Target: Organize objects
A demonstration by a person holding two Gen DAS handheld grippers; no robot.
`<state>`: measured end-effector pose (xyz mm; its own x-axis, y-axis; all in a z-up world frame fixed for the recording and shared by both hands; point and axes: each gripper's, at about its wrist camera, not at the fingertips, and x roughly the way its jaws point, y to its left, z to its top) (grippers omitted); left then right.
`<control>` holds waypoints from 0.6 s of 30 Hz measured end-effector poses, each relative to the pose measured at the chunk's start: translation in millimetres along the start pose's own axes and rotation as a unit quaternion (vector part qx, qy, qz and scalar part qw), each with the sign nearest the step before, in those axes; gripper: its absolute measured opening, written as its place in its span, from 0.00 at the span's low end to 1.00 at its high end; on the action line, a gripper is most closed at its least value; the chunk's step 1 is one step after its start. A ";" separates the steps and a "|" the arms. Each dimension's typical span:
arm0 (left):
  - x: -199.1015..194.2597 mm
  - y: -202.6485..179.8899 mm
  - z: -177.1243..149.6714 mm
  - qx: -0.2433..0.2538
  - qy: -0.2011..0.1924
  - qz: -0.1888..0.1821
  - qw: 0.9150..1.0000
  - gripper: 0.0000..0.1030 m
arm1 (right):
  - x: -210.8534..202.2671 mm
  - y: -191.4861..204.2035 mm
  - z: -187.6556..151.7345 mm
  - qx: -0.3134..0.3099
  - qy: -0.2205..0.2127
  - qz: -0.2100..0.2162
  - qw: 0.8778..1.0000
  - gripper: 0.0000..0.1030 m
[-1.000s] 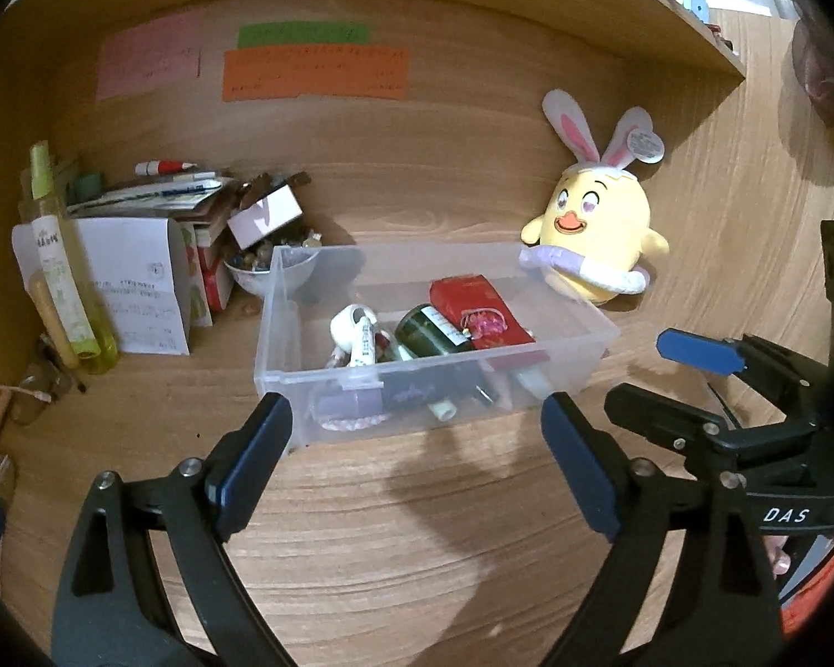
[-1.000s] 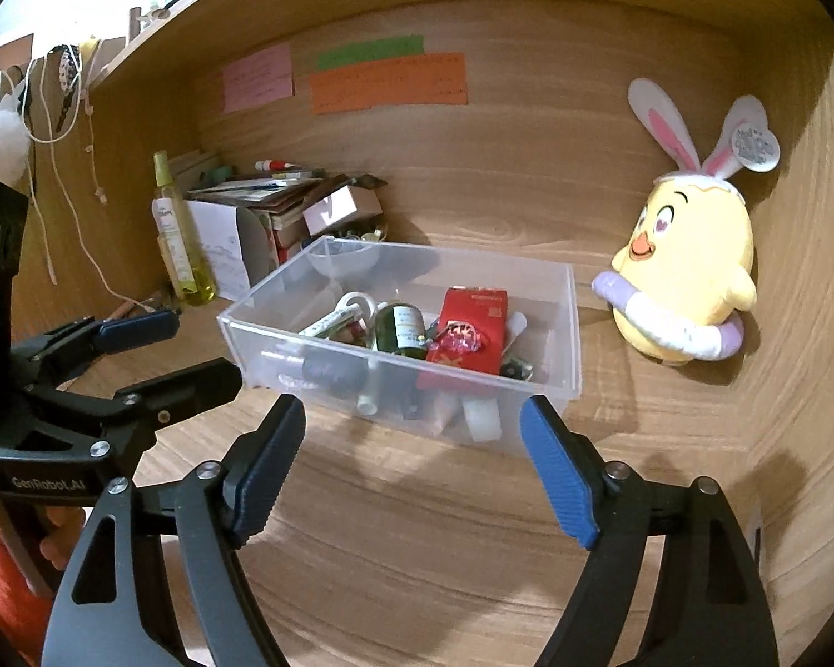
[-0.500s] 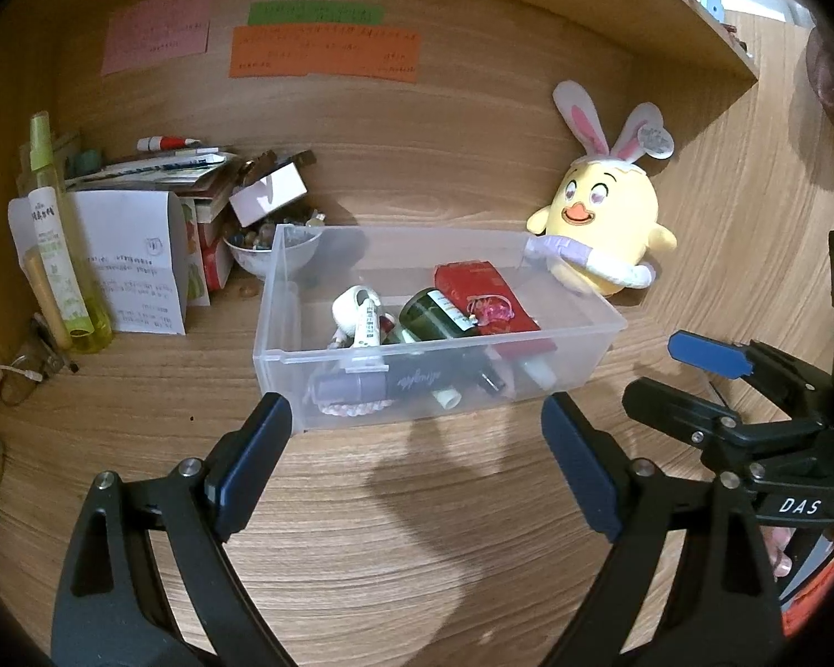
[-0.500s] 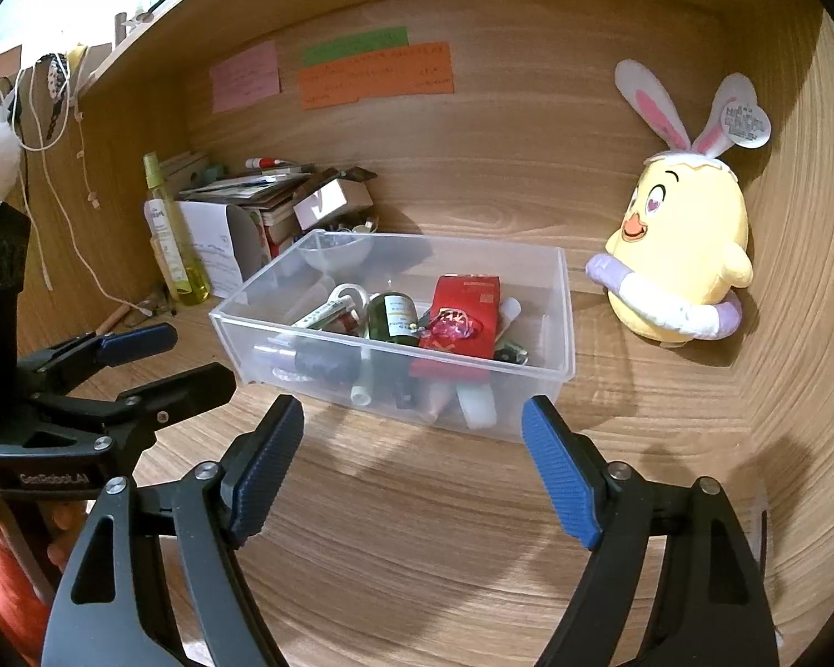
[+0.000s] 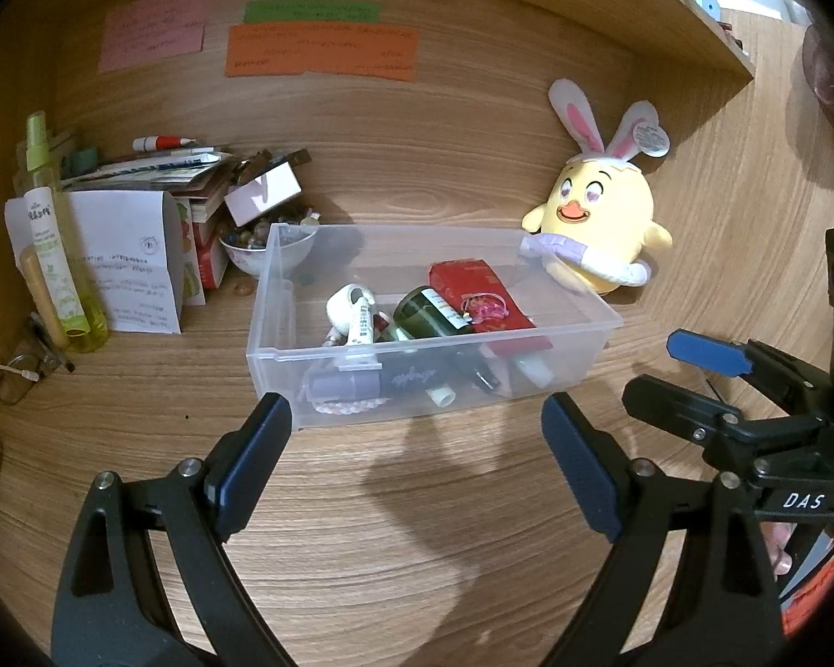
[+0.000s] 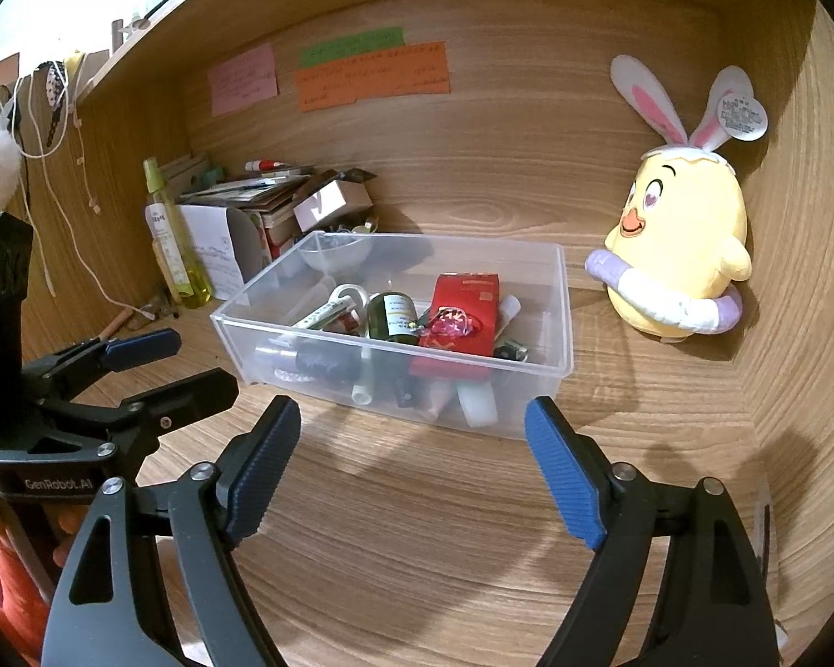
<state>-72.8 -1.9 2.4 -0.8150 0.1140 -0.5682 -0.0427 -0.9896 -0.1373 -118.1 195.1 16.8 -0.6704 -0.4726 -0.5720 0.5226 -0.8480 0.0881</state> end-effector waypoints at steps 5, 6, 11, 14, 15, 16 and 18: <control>-0.9 -0.2 -0.3 -0.002 -0.001 0.000 1.000 0.93 | -0.6 -0.3 -0.3 0.004 0.002 0.002 1.000 0.79; -1.0 -0.2 -0.2 -0.003 -0.001 -0.001 1.000 0.93 | -0.6 -0.1 -0.3 0.005 0.002 0.002 1.000 0.79; -1.0 -0.4 0.5 -0.006 -0.001 -0.003 1.000 0.93 | -0.9 0.8 -0.2 0.008 0.003 0.002 1.000 0.79; -1.1 -0.1 0.6 -0.005 0.000 -0.003 1.000 0.93 | -0.7 0.7 0.1 0.008 0.003 0.001 1.000 0.80; -1.2 0.0 0.6 -0.005 0.000 -0.003 1.000 0.94 | -0.7 0.5 0.2 0.008 0.003 0.001 1.000 0.80; -1.6 -0.2 0.7 -0.005 -0.001 -0.002 1.000 0.94 | -0.8 0.2 0.3 0.008 0.003 0.002 1.000 0.80; -1.8 0.1 0.7 -0.006 -0.001 -0.004 1.000 0.96 | -1.0 0.7 0.4 0.007 0.003 0.001 1.000 0.80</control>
<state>-71.7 -2.2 4.1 -0.8157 0.1212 -0.5657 -0.0421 -0.9876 -0.1509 -117.2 194.9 17.7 -0.6667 -0.4725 -0.5764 0.5156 -0.8508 0.1010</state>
